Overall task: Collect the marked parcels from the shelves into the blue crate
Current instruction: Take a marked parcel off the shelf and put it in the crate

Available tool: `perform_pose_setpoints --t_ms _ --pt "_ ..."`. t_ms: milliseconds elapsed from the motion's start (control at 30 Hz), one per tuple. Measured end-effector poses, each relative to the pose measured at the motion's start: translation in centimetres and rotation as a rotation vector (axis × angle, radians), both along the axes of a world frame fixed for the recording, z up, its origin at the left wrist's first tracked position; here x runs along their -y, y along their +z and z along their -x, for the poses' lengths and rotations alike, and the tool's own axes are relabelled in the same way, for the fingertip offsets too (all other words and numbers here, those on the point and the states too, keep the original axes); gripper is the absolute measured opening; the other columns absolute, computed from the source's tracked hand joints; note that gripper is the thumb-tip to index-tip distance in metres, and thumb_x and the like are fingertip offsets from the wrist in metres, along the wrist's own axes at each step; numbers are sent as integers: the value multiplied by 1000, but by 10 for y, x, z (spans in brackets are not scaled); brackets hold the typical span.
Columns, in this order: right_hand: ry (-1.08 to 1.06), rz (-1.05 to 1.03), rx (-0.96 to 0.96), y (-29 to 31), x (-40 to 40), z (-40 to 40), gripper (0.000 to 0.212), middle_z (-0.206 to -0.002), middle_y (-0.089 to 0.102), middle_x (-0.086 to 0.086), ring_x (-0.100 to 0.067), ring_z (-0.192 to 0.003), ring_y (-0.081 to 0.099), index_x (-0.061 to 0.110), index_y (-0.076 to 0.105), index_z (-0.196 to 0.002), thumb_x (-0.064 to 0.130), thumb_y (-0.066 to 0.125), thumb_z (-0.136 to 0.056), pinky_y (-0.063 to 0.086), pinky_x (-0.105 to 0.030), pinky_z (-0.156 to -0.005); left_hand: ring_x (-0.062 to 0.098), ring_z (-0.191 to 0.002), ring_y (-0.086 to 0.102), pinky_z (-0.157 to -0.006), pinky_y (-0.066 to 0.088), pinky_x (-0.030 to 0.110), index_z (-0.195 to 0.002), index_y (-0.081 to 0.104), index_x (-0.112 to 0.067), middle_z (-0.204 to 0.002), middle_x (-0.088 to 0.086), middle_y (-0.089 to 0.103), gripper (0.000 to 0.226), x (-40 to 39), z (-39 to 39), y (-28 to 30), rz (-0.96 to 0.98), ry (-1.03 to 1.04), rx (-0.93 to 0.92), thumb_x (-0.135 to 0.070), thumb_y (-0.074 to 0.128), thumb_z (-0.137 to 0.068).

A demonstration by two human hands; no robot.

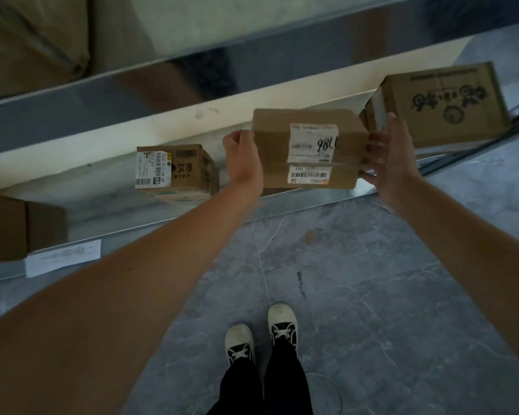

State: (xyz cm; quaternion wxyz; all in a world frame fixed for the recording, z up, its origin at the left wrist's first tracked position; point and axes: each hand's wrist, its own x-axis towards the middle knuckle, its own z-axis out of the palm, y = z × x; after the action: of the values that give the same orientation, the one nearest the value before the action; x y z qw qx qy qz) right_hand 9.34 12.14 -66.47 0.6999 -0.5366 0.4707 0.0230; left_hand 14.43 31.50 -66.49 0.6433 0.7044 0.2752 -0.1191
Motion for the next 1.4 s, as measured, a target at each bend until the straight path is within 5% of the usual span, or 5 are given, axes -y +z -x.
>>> perform_pose_setpoints --t_ms 533,800,933,1200,1400 --pt "96 84 -3 -3 -19 -5 28 -101 68 -6 -20 -95 61 7 64 -109 22 56 -86 50 -33 -77 16 -69 35 -61 28 30 -70 38 -13 -69 3 38 20 -10 16 -4 -74 -115 46 -6 39 -89" --pt "355 102 23 -17 -54 -36 50 -139 50 -7 -24 -126 47 18 42 -138 33 54 -92 32 -42 -110 19 -99 58 -83 52 31 -109 56 -12 -115 9 58 22 -36 8 -17 -69 -106 -8 -9 47 -88" --pt "338 33 37 -20 -71 -47 76 -152 36 -10 -27 -134 40 23 10 -154 31 56 -94 31 -47 -113 26 -140 25 -116 25 43 -152 13 -14 -154 9 18 75 -32 15 -23 -348 -163 67 -23 52 -88" --pt "46 812 144 -15 -4 -25 32 -110 54 -3 -9 -94 52 9 51 -115 24 56 -88 43 -25 -85 19 -149 -1 -121 -2 39 -153 11 -16 -162 3 3 73 16 22 -4 -632 -599 430 -26 45 -89" --pt "-17 943 -126 -19 106 16 52 -141 42 -9 -23 -130 40 8 43 -136 29 55 -90 35 -28 -105 20 -148 10 -121 14 45 -152 19 -14 -160 4 14 65 85 32 -5 -369 -764 340 -29 45 -94"
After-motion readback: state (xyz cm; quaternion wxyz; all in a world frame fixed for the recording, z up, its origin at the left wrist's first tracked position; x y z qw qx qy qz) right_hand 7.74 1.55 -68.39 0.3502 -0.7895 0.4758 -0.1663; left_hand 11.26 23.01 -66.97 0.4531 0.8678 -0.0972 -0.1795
